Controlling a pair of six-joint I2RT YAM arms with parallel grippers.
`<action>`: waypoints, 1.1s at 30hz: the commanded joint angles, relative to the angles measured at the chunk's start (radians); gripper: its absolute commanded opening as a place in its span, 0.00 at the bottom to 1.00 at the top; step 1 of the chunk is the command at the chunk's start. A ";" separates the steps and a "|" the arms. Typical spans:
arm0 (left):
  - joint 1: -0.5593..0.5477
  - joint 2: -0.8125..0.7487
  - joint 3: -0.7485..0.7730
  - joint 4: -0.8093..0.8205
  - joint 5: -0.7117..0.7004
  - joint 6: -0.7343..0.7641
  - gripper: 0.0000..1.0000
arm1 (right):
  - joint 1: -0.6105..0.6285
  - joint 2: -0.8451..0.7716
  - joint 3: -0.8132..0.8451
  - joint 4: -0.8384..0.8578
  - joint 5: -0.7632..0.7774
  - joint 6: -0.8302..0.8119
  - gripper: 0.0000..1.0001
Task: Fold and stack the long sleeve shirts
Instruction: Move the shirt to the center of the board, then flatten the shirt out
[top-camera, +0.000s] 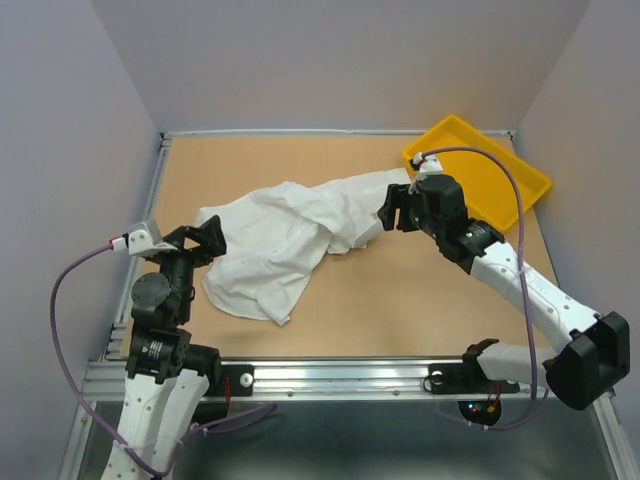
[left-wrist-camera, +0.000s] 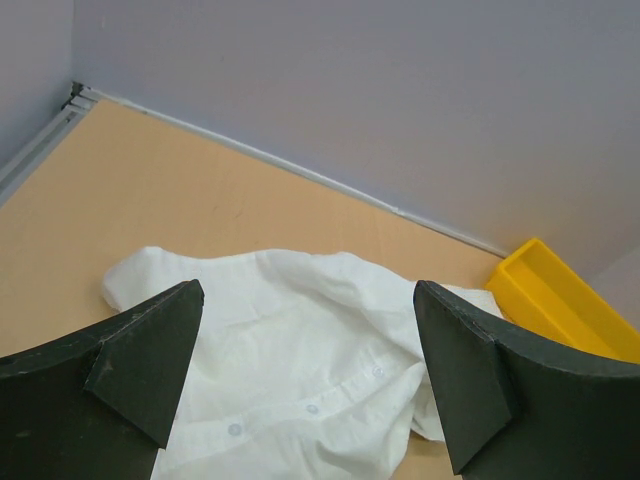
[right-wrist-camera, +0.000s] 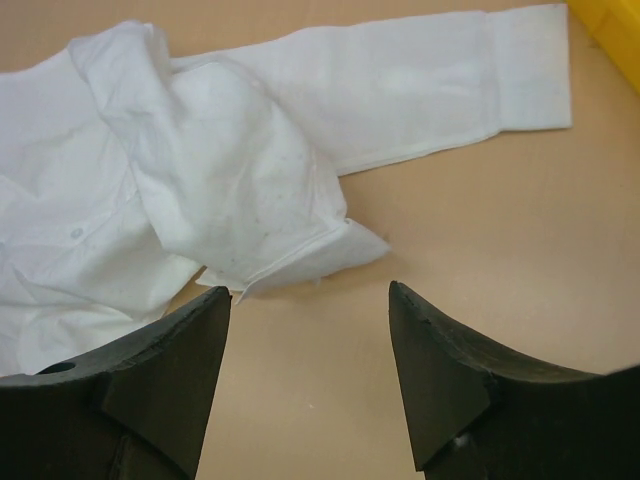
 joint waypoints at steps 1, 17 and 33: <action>-0.005 0.136 0.050 0.021 0.026 -0.063 0.99 | -0.009 0.015 -0.030 -0.028 0.155 0.004 0.70; 0.031 0.747 0.276 -0.142 0.036 -0.153 0.99 | -0.248 0.584 0.350 0.009 0.030 0.156 0.66; 0.113 0.649 0.185 -0.137 0.044 -0.104 0.99 | -0.249 1.021 0.682 0.110 -0.044 0.084 0.52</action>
